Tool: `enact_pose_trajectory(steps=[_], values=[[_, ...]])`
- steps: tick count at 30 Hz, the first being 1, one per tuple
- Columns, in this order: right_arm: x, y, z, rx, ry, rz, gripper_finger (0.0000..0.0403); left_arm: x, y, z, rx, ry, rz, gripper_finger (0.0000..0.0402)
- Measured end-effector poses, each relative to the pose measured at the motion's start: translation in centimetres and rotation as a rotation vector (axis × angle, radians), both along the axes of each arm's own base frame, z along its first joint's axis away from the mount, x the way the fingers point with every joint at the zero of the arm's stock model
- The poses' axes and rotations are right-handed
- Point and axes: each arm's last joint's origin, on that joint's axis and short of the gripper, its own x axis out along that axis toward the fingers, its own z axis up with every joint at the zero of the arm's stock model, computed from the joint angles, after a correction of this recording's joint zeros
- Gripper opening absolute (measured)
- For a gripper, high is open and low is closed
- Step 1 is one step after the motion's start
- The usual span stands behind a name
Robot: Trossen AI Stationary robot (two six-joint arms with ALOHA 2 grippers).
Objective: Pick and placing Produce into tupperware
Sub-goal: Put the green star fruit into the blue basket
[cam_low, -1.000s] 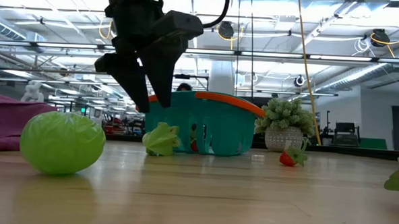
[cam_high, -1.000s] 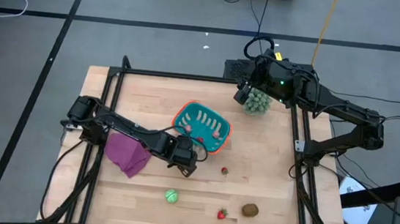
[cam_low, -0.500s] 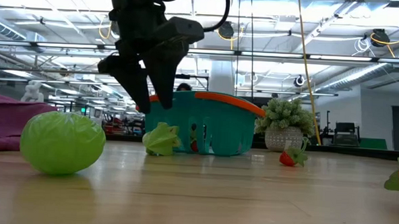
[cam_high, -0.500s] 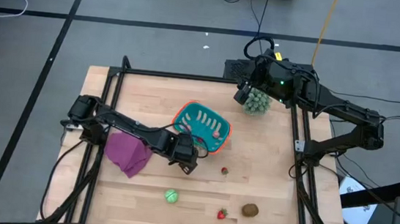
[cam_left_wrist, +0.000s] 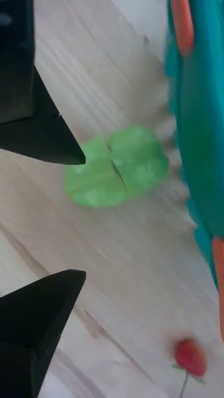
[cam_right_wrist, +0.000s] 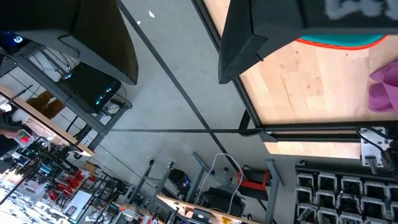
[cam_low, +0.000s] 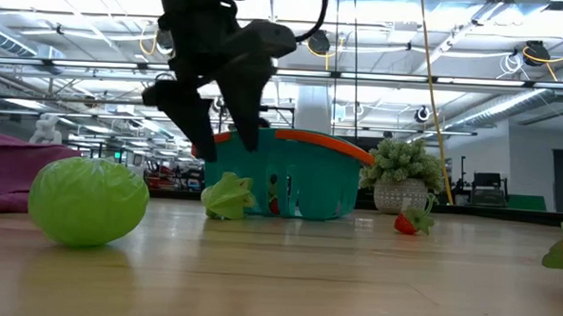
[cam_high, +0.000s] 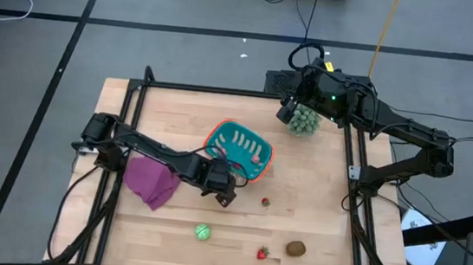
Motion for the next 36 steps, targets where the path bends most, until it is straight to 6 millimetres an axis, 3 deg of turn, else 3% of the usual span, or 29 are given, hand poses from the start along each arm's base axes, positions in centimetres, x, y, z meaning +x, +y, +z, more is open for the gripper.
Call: enact_pose_trajectory(steps=[12, 36], values=[[0.1, 0.1, 0.0, 0.013, -0.010, 0.026, 0.0215, 0.7, 0.7, -2.6, -0.008, 0.087, 0.004, 0.0299], [0.1, 0.1, 0.0, 0.017, -0.009, 0.026, 0.0215, 1.4, 0.7, -2.9, -0.062, 0.040, 0.037, 0.0310]])
